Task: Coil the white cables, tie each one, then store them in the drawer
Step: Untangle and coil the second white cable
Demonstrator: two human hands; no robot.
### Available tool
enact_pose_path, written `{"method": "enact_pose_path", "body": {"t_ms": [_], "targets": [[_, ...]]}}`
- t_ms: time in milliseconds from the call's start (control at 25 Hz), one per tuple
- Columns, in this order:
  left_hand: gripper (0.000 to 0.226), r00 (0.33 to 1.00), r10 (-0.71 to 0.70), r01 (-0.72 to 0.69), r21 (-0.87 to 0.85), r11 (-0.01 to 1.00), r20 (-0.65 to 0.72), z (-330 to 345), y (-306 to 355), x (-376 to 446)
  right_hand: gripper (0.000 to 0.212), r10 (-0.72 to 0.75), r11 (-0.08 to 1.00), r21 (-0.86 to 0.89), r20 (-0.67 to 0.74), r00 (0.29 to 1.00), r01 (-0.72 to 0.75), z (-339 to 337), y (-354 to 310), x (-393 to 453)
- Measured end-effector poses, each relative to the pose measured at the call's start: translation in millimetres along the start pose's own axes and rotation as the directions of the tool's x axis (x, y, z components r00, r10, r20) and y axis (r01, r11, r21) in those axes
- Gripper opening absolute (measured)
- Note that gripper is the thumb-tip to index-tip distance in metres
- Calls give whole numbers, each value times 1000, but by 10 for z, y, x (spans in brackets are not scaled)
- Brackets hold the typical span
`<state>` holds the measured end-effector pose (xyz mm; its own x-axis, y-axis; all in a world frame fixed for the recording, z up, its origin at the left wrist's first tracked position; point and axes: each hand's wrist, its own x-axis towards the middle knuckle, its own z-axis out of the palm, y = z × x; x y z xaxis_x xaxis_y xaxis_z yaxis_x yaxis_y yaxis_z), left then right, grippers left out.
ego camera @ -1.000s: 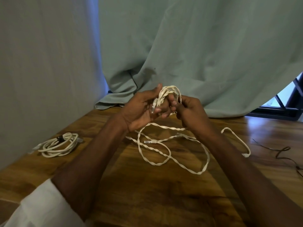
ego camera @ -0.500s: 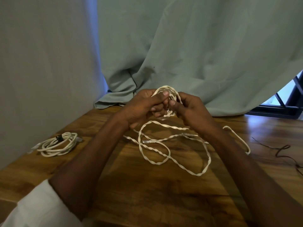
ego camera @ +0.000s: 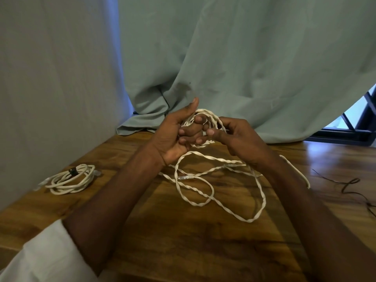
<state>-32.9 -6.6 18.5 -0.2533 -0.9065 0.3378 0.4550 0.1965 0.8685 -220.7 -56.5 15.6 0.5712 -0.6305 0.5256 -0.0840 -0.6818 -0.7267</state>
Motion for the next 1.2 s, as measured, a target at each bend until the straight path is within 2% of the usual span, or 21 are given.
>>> {"method": "enact_pose_path", "body": {"t_ms": [120,240,320,400,480,520,600,680,760,800,880,920,1000,1080,1120,1160,1200], "targets": [[45,990,-14,17,24,1000,-139,-46,-1,8,15,-15,999,-31,-120,993,11,1,84,-8],[44,997,-49,49,7,999,-60,-31,0,13,15,-66,980,-198,-412,909,-18,-11,205,78],[39,999,-48,48,-47,998,10,-23,-2,19,21,-100,960,-274,-518,849,-55,-39,254,89],[37,999,-15,18,-98,995,31,-32,11,22,29,-99,925,-372,-440,892,-81,-22,280,88],[38,998,65,-59,-235,970,17,-97,43,25,33,-50,820,-566,-217,975,-84,86,281,75],[38,993,117,-112,-329,938,-4,-132,72,26,32,-20,750,-658,-126,992,-69,154,275,63],[40,971,213,-237,-493,837,-107,-196,141,28,28,21,628,-778,-17,1000,-27,239,242,59],[49,927,267,-368,-515,774,-262,-233,196,30,29,66,570,-821,78,995,27,300,185,41],[49,883,295,-430,-376,820,-366,-212,202,47,31,61,538,-836,164,984,106,365,124,12],[44,864,311,-427,-248,870,-396,-173,184,56,32,19,532,-831,199,980,158,387,88,3],[43,831,372,-337,158,928,-414,-106,96,79,32,-102,564,-788,230,968,247,415,9,-24],[46,820,412,-256,390,884,-396,-81,36,83,31,-156,583,-765,228,961,276,422,-19,-39],[45,815,483,-103,740,665,-320,-70,-70,78,27,-241,578,-754,209,948,313,400,-43,-39],[42,831,503,-34,880,473,-239,-131,-131,67,22,-315,603,-732,145,938,316,309,-68,-31],[44,859,468,-27,896,444,-206,-175,-139,58,18,-356,659,-682,90,930,318,255,-80,-31],[45,895,404,-25,882,470,-190,-209,-142,55,15,-396,729,-600,22,918,329,207,-101,-27],[48,929,320,-22,834,551,-187,-216,-143,49,13,-423,797,-497,-54,905,343,165,-126,-18]]}}
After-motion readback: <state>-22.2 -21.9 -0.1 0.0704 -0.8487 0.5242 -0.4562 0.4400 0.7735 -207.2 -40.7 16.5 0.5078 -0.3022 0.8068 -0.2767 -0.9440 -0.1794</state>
